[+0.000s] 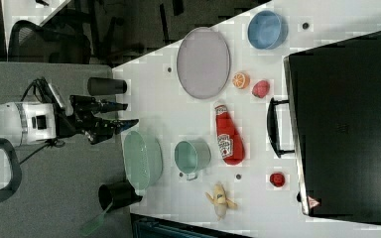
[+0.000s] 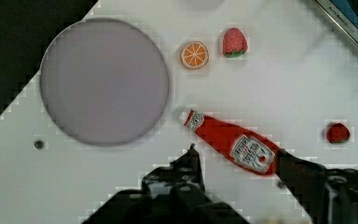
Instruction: Pick Ketchup from the table and place it in strainer.
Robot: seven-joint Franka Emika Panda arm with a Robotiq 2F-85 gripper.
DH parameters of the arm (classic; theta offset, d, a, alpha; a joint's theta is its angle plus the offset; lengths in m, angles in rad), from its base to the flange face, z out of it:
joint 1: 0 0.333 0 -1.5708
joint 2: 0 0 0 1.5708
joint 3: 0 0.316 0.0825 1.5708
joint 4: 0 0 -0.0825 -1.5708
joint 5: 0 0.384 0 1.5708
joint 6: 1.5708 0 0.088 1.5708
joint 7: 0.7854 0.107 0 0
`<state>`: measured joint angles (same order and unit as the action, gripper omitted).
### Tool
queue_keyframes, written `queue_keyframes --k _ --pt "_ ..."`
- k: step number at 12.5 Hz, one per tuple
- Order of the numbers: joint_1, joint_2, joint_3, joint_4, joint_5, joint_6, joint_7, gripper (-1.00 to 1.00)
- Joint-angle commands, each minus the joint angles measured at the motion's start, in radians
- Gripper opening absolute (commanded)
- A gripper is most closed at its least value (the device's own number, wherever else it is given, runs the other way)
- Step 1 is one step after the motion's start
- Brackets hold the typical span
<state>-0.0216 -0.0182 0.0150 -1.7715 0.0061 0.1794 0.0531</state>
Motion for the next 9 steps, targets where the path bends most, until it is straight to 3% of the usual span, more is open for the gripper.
queue_keyframes --k 1,3,9 --pt "-0.095 -0.168 0.029 -0.014 0.021 -0.181 -0.059 0.58" --pt "-0.093 -0.161 0.031 -0.024 0.021 -0.177 -0.072 0.99" --pt "-0.09 -0.063 0.052 -0.133 0.021 -0.127 -0.268 1.0"
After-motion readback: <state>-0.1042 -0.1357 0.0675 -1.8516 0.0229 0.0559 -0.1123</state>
